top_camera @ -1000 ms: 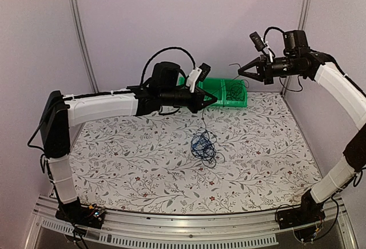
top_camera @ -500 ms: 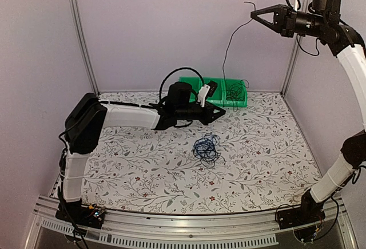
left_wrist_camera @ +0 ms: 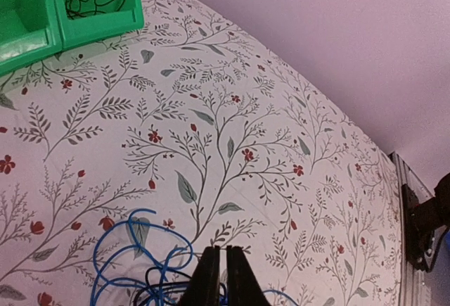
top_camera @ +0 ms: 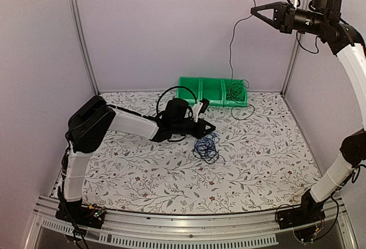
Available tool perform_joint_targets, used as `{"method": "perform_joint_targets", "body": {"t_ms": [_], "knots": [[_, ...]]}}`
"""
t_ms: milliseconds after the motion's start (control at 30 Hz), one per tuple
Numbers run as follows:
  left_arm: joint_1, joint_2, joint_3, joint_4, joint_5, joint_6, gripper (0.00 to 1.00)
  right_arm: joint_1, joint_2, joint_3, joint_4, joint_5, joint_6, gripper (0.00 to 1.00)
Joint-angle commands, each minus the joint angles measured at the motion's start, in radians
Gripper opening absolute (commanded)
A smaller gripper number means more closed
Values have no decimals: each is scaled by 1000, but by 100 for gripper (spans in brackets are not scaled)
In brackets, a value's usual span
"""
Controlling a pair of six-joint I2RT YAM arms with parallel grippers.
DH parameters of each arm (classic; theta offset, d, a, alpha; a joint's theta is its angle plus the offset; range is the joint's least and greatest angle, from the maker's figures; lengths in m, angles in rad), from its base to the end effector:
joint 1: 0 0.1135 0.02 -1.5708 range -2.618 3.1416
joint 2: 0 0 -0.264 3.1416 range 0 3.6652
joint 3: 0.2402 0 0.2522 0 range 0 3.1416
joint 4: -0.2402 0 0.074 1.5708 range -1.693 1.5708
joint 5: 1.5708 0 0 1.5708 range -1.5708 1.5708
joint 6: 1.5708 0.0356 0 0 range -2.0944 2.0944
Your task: Untangle the cables
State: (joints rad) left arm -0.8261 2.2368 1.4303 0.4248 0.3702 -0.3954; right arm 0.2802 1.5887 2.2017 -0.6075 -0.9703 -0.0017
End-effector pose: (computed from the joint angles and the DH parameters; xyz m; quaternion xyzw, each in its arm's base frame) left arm 0.3263 -0.3730 0.1458 0.2747 0.7734 -0.4406 0.3636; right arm 0.2655 0.1070 0.5680 -0.4150 0.5712 0.4127 0.5755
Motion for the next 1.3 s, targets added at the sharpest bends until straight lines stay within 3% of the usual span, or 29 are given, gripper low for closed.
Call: {"method": "perform_joint_targets", "body": {"t_ms": [0, 333, 533, 833, 1267], "knots": [[14, -172, -92, 12, -62, -6, 13, -4, -23, -98, 53, 101, -42, 0], [25, -449, -272, -282, -315, -24, 33, -10, 47, -182, 200, 296, -116, 0], [25, -570, -359, -336, -354, -45, 34, -22, 152, -185, 299, 393, -155, 0], [24, -673, -346, -471, -418, -26, 34, -61, 335, -150, 517, 548, -135, 0], [22, -750, -366, -577, -494, -41, 35, -78, 614, 81, 696, 692, -112, 0]]}}
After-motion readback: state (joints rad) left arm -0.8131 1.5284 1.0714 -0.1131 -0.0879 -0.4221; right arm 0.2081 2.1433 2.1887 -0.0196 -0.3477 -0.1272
